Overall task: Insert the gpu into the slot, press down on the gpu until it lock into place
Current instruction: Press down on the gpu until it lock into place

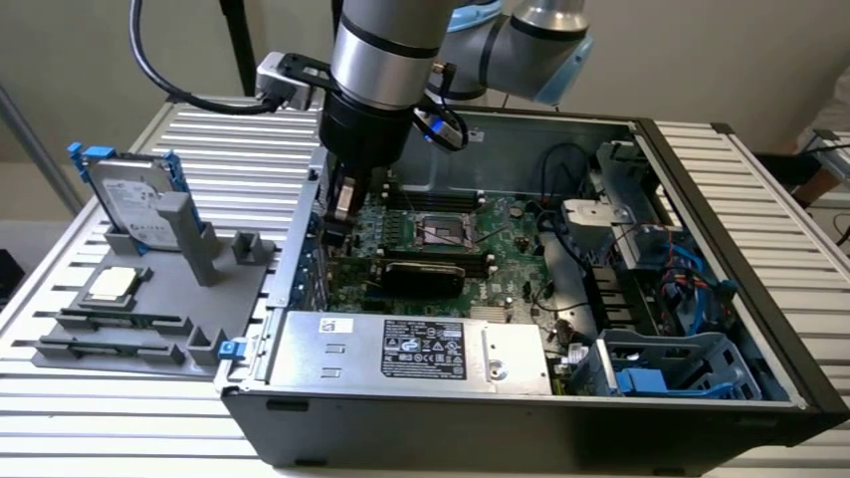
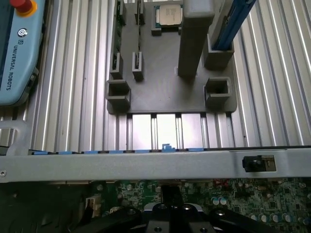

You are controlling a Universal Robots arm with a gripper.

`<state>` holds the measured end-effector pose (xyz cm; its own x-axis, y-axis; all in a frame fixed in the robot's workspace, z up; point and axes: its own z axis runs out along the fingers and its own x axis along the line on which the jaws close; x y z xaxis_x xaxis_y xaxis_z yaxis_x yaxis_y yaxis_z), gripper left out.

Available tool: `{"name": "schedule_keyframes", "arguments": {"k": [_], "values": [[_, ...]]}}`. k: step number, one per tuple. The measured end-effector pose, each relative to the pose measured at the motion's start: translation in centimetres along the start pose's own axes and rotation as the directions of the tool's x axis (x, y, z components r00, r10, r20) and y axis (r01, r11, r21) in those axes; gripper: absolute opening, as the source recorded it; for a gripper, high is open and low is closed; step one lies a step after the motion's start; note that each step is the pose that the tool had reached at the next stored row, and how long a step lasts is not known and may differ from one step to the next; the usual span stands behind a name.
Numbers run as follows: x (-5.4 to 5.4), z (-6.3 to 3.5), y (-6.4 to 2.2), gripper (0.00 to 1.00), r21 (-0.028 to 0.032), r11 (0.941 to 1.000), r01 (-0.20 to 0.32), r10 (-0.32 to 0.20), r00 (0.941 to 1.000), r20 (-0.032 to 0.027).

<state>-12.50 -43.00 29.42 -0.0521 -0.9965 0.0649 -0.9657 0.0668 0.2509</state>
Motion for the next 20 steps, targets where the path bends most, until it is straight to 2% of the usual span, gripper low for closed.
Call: {"name": "schedule_keyframes", "arguments": {"k": [3, 16, 20], "values": [[-0.05, 0.0, 0.01, 0.11, -0.0017, 1.0, -0.004, 0.004, 1.0, -0.0014], [-0.19, -0.02, 0.03, 0.11, -0.0196, 0.9996, -0.021, 0.021, 0.9998, -0.0072], [-0.23, -0.02, 0.03, 0.11, -0.0217, 0.9994, -0.029, 0.029, 0.9996, -0.0074]]}}
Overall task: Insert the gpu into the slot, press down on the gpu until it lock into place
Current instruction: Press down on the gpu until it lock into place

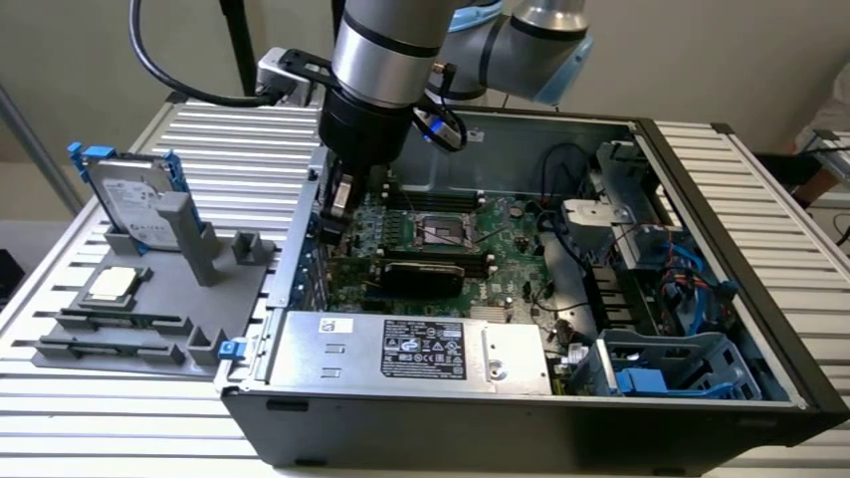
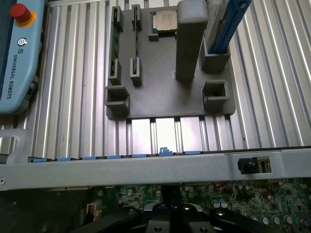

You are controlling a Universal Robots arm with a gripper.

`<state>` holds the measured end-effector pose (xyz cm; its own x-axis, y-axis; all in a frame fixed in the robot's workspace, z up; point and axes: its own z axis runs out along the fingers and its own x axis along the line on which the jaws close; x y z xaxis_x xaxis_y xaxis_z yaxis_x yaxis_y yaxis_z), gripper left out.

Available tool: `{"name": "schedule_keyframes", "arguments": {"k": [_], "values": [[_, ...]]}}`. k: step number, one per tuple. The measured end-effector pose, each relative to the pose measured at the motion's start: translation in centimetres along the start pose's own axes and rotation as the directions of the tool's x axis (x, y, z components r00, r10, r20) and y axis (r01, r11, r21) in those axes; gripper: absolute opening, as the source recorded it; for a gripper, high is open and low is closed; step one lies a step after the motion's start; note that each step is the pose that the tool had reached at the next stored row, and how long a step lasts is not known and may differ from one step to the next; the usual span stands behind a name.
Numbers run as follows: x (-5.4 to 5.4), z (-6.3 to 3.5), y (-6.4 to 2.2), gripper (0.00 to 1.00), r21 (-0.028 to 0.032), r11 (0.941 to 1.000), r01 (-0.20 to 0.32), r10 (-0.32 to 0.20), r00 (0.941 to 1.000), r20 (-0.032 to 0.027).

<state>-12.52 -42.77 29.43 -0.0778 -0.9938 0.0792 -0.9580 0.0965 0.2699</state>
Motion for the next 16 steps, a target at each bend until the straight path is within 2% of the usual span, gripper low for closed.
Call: {"name": "schedule_keyframes", "arguments": {"k": [9, 16], "values": [[-0.11, 0.0, 0.01, 0.11, -0.0037, 0.9997, -0.023, 0.023, 0.9997, 0.0015], [-0.26, 0.13, -0.01, 0.11, -0.0043, 0.9993, -0.038, 0.038, 0.9993, -0.0024]]}}
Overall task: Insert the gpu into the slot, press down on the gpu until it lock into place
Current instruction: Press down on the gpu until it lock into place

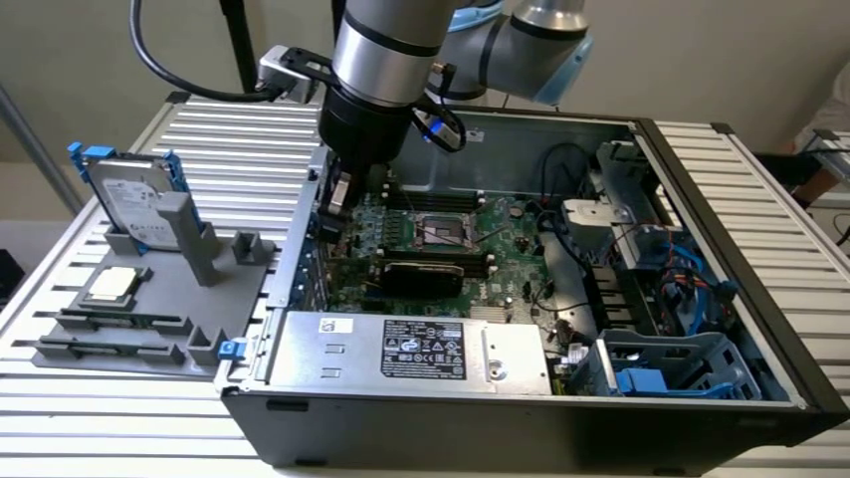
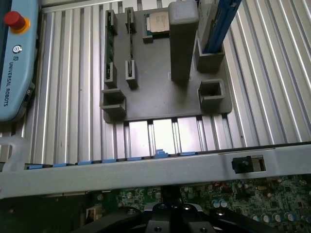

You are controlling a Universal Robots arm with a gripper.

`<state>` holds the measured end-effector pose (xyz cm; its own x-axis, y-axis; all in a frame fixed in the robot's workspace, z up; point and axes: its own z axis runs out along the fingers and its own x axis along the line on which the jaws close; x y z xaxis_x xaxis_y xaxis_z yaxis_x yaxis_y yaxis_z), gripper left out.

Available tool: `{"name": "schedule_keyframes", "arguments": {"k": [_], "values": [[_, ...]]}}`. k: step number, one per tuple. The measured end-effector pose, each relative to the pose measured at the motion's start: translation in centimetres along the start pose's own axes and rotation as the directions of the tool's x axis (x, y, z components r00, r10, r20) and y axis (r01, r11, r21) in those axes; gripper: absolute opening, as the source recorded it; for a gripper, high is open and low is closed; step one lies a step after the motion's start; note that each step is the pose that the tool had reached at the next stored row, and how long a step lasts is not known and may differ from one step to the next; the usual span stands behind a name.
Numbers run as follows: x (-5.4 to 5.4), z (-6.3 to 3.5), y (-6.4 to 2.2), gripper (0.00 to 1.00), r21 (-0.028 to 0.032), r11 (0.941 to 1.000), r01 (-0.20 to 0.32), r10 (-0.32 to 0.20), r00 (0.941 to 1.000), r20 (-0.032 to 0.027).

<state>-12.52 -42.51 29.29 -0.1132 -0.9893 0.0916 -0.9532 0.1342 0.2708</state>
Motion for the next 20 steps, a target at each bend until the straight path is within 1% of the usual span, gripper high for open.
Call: {"name": "schedule_keyframes", "arguments": {"k": [5, 8, 10, 12, 13, 16, 20], "values": [[-0.1, 0.16, -0.03, 0.11, 0.0002, 1.0, -0.008, 0.008, 1.0, -0.0024], [-0.1, 0.15, -0.03, 0.11, 0.0004, 0.9999, -0.01, 0.01, 0.9999, -0.0042], [-0.1, 0.05, -0.02, 0.11, 0.0001, 0.9999, -0.011, 0.011, 0.9999, -0.0044], [-0.1, -0.22, -0.02, 0.11, -0.0012, 0.9999, -0.011, 0.011, 0.9999, -0.0056], [-0.1, -0.42, -0.05, 0.11, -0.0014, 0.9999, -0.011, 0.011, 0.9999, -0.0072], [0.0, -1.04, -0.22, 0.11, -0.0017, 0.9999, -0.012, 0.012, 0.9999, -0.0091], [-0.1, -1.58, -0.86, 0.11, -0.0016, 0.9999, -0.012, 0.012, 0.9999, -0.0093]]}}
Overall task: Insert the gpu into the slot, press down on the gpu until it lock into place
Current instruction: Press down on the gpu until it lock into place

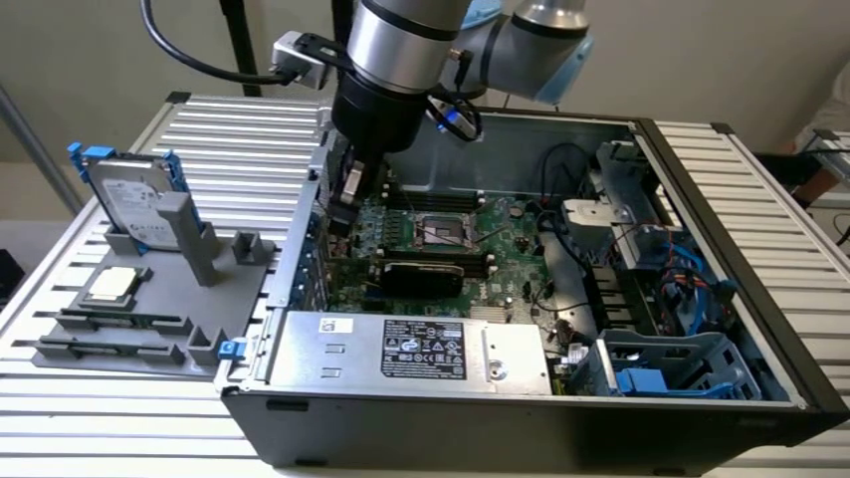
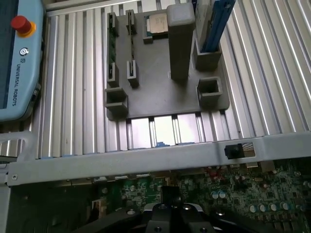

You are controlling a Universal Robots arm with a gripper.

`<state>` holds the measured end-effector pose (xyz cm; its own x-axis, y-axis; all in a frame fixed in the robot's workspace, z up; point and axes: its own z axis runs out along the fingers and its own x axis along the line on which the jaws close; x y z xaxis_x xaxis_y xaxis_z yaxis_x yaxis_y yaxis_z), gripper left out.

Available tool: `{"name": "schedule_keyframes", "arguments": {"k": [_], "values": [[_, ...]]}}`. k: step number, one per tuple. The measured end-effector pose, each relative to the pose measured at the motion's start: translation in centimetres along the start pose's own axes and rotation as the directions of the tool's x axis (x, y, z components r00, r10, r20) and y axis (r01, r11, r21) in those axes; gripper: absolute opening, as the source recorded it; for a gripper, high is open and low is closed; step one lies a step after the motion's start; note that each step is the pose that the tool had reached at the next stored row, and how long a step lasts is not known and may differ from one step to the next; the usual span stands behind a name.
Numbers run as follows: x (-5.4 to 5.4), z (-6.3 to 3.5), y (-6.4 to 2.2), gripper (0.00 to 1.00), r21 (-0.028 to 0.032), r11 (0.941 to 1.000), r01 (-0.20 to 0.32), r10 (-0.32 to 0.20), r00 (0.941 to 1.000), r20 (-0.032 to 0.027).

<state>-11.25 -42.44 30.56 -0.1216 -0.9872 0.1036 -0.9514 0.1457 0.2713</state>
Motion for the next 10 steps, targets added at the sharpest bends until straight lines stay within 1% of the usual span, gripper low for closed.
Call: {"name": "schedule_keyframes", "arguments": {"k": [7, 10], "values": [[-0.1, -0.36, -1.11, 0.11, 0.0006, 1.0, 0.0, 0.0, 1.0, -0.0002], [-0.2, -0.44, -1.42, 0.11, 0.0045, 1.0, 0.0, 0.0, 1.0, 0.0005]]}}
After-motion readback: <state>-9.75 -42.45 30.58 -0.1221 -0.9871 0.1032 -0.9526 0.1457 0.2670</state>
